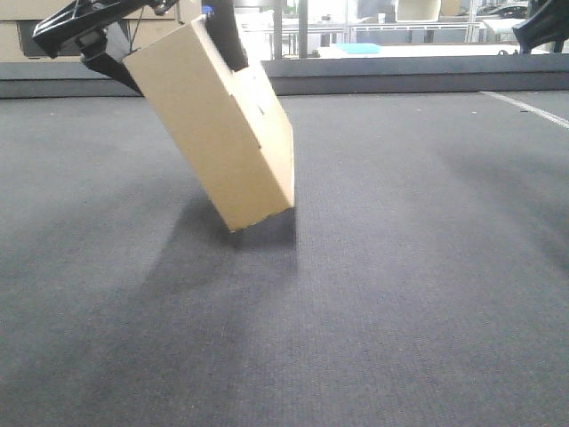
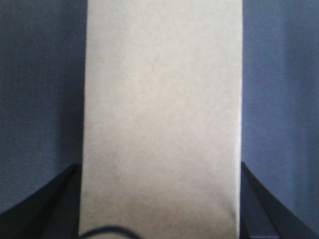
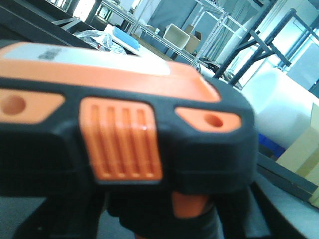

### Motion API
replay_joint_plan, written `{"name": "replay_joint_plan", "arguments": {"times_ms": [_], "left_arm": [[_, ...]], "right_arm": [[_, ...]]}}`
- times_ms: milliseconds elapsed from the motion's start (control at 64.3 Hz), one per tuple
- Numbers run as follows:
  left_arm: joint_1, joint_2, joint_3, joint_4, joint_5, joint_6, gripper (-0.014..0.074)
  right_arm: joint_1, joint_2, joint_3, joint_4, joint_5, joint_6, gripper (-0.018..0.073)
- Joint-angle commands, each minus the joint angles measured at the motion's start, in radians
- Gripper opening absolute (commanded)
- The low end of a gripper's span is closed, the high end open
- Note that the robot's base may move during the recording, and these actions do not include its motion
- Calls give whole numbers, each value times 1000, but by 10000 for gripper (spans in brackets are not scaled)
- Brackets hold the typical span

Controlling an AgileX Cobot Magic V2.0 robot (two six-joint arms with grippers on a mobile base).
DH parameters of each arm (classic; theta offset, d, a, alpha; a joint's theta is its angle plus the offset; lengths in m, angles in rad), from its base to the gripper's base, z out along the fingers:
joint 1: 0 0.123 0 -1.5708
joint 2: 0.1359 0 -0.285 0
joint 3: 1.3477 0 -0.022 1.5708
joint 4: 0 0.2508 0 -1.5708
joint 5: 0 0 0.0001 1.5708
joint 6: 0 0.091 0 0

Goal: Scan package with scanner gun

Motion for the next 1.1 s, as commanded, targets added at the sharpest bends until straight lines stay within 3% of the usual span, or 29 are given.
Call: {"name": "replay_joint_plan", "arguments": {"times_ms": [0,249,669,871,1088], "left_arm": [[5,-12,-5,-43,-20,3,-111],[5,-12,-5,-94,-62,3,-111],[5,-12,-5,-101,-58,32,-111],[50,-16,-5,-99,17,109,-111],[155,-43,-5,-101,96,212,-111]], "right_arm": [[6,-9,-5,-46,-54,-9,-162],[57,-11,-5,-11,-36,-9,-162],[57,-11,-5,12,-40,8,-162],[40,-9,-5,30,-38,249,-162],[-24,6,-5,41,-35,541,-162]]}}
